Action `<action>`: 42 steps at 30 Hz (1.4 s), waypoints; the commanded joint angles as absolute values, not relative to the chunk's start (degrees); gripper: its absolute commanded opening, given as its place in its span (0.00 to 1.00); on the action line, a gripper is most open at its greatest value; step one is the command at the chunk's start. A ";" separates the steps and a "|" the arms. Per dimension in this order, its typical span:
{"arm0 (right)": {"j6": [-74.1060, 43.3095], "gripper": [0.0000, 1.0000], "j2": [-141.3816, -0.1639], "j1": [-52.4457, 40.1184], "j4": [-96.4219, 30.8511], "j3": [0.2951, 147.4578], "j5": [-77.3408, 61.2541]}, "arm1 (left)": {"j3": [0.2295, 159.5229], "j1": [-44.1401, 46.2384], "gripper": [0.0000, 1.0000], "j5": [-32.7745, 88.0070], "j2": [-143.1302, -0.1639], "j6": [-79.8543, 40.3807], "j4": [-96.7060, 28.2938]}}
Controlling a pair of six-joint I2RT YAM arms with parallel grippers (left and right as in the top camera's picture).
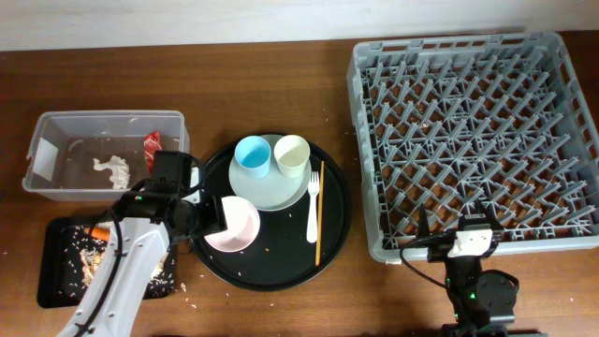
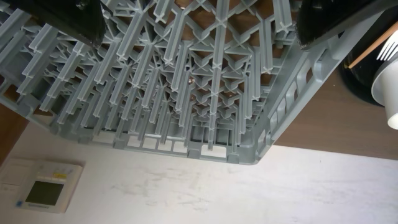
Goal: Sort waste into correct bins and load items into the dishwasher rack
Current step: 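Grasp the pink bowl with the left gripper and lift it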
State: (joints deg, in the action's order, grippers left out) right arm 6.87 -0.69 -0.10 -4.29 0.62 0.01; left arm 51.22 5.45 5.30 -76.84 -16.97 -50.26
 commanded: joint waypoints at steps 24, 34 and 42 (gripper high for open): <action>7.05 0.99 -0.36 -0.36 -4.58 0.32 0.32 | 47.79 9.54 0.69 -1.32 -76.62 -21.67 -46.22; 7.05 0.99 -0.36 -0.36 -4.58 0.32 0.30 | 47.51 9.54 0.00 -1.30 -81.82 -23.97 -40.29; 7.05 0.99 -0.36 -0.36 -4.58 0.32 0.30 | 63.20 9.54 0.00 9.08 -65.41 -20.93 -52.71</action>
